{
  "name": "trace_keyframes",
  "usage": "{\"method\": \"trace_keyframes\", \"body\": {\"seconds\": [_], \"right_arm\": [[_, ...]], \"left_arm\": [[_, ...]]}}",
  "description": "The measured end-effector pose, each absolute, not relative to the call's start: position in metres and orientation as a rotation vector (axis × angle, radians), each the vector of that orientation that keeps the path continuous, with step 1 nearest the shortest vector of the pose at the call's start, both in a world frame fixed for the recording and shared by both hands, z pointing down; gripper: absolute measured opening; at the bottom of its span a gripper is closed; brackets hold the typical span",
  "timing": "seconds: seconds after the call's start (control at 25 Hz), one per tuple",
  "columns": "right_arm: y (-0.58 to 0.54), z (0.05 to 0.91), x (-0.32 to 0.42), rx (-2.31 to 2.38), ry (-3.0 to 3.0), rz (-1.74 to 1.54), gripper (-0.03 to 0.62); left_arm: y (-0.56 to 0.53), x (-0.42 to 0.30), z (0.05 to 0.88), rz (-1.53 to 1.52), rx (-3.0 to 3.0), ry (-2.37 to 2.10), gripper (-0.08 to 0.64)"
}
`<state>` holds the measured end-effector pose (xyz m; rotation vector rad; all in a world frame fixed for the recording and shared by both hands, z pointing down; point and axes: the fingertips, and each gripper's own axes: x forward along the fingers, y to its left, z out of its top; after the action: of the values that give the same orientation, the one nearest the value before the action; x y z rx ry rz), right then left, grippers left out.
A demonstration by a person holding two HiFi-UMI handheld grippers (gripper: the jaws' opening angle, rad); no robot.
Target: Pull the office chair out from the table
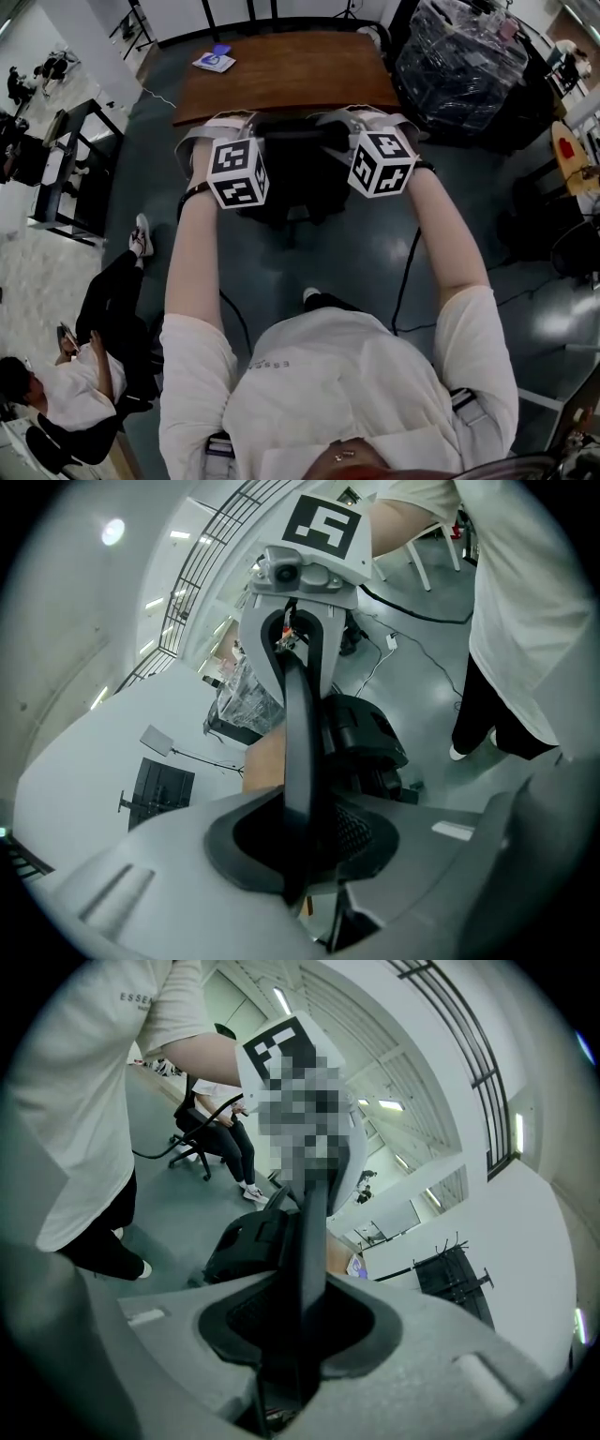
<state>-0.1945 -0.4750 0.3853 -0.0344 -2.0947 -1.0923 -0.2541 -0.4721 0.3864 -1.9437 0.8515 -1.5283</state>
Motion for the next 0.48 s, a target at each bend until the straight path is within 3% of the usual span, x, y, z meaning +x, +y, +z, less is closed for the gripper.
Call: {"method": "trace_keyframes", "body": {"seconds": [0.48], "right_arm": [[-0.360, 0.381, -0.166, 0.029, -2.108, -1.114, 0.097]], "left_arm": [[-0.361, -0.226, 0.383, -1.486, -1.956, 0.822, 0.100]]}}
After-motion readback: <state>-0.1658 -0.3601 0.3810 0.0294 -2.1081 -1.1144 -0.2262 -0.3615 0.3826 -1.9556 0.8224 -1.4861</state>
